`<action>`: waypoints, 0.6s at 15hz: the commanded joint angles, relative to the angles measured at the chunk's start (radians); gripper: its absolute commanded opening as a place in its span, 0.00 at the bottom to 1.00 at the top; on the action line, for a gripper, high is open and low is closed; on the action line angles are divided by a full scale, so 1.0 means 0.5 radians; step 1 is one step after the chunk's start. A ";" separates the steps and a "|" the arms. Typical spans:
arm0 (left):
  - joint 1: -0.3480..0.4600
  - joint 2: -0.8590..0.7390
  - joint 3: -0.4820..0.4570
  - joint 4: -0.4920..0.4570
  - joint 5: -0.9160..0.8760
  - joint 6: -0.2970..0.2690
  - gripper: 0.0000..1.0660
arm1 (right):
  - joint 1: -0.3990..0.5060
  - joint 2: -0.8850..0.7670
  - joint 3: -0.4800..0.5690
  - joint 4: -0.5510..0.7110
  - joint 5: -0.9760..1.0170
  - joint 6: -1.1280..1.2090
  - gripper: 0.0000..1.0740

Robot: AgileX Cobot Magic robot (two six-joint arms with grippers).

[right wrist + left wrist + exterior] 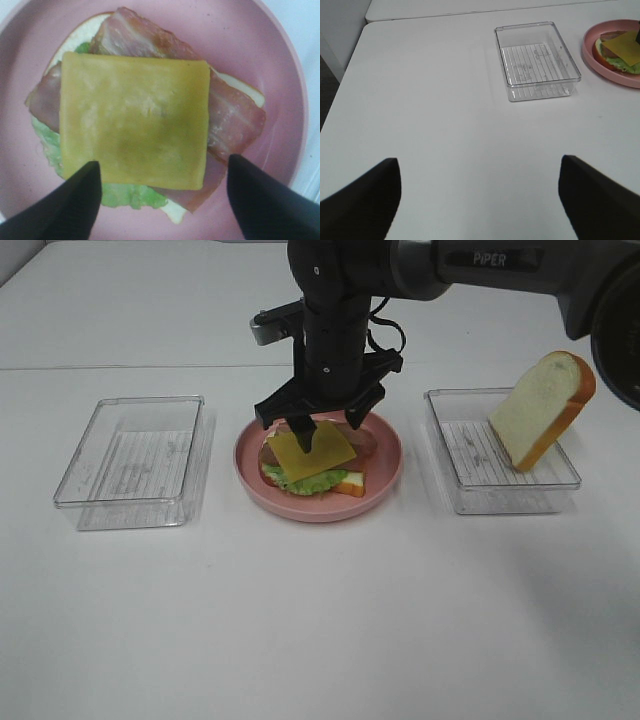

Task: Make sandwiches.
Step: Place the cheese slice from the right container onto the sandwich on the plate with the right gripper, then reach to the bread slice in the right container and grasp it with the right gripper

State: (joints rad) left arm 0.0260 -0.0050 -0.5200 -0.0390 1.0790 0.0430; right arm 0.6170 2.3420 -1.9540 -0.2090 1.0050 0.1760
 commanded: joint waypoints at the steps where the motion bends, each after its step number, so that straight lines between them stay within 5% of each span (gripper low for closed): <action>1: 0.000 -0.026 0.002 -0.008 -0.010 -0.004 0.74 | -0.008 -0.008 -0.006 -0.096 0.150 0.030 0.76; 9: 0.000 -0.026 0.002 -0.008 -0.010 -0.004 0.74 | -0.010 -0.524 -0.006 -0.132 0.344 -0.114 0.76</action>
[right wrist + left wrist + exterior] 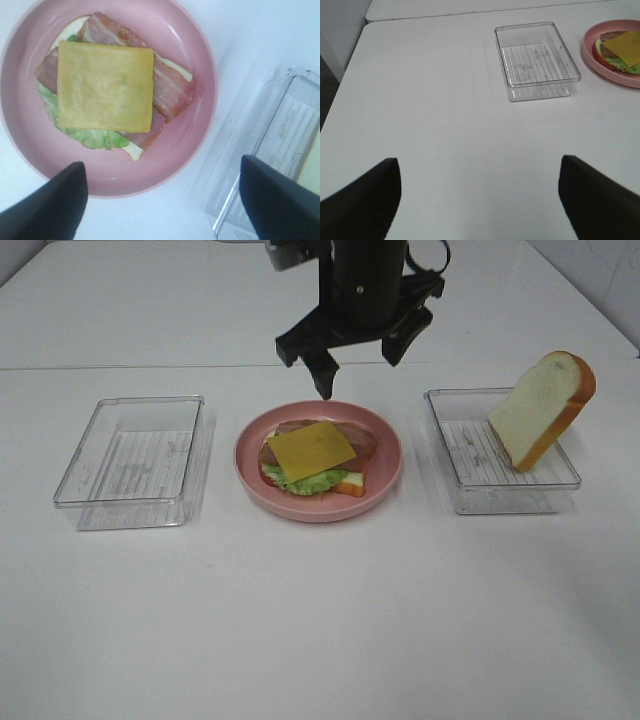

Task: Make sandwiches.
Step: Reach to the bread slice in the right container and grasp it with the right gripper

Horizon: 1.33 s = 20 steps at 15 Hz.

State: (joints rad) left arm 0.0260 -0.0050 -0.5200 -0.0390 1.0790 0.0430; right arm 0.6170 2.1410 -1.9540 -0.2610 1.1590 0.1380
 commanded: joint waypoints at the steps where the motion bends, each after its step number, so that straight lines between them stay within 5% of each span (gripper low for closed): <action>1: 0.000 -0.026 0.002 -0.008 -0.010 -0.004 0.74 | -0.010 -0.218 -0.006 -0.028 0.036 -0.048 0.76; 7: 0.000 -0.026 0.002 -0.008 -0.010 -0.004 0.74 | -0.288 -0.648 -0.006 0.060 0.138 -0.084 0.76; 9: 0.000 -0.026 0.002 -0.008 -0.010 -0.004 0.74 | -0.562 -0.768 -0.002 0.208 0.170 -0.136 0.76; 20: 0.000 -0.026 0.002 -0.008 -0.010 -0.004 0.74 | -1.306 -0.724 0.234 0.712 0.056 -0.290 0.76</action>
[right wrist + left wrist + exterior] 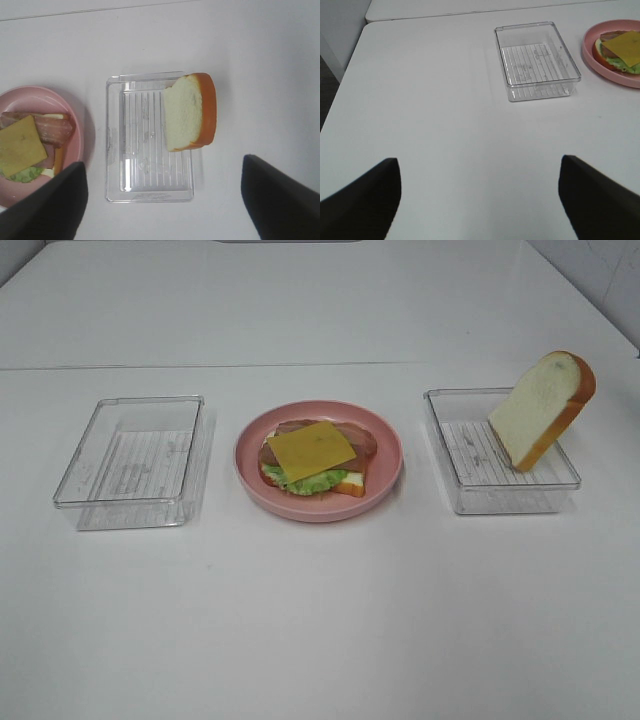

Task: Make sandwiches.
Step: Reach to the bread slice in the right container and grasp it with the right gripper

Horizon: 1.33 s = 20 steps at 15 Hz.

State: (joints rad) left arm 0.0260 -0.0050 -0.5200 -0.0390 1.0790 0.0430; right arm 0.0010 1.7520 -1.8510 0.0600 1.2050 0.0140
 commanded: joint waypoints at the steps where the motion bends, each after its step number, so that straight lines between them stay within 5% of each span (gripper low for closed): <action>1: 0.000 -0.026 0.002 -0.008 -0.010 -0.004 0.74 | -0.116 0.106 0.028 0.138 -0.060 -0.072 0.76; 11: 0.000 -0.026 0.002 -0.008 -0.010 -0.004 0.74 | -0.238 0.678 0.022 0.186 -0.212 -0.172 0.76; 20: 0.000 -0.026 0.002 -0.008 -0.010 -0.004 0.74 | -0.374 0.898 0.022 0.530 -0.236 -0.374 0.76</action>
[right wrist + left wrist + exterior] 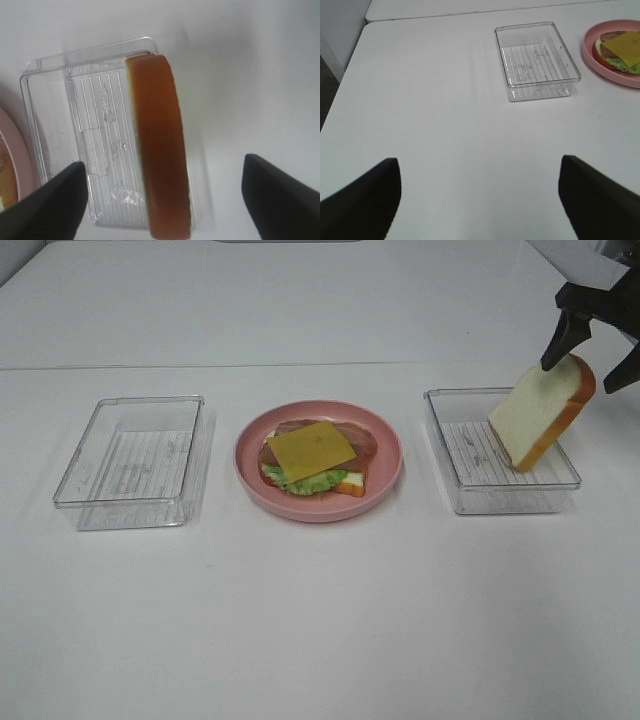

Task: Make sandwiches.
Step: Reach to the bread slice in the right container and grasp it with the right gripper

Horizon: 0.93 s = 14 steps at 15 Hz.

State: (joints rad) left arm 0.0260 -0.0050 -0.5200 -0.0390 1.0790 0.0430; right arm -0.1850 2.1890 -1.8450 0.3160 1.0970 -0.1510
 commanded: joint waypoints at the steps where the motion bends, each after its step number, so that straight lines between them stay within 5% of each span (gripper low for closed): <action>1: 0.000 -0.026 0.002 -0.008 -0.010 -0.004 0.74 | -0.002 0.028 0.010 0.024 -0.026 -0.044 0.76; 11: 0.000 -0.026 0.002 -0.008 -0.010 -0.004 0.74 | -0.002 0.156 0.010 0.168 -0.060 -0.056 0.68; 13: 0.000 -0.026 0.002 -0.008 -0.010 -0.004 0.74 | -0.002 0.170 0.010 0.182 -0.060 -0.050 0.63; 14: 0.000 -0.026 0.002 -0.008 -0.010 -0.004 0.74 | -0.002 0.186 0.010 0.184 -0.056 -0.044 0.46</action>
State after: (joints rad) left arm 0.0260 -0.0050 -0.5200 -0.0390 1.0790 0.0430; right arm -0.1850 2.2730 -1.8450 0.3970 1.0720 -0.1690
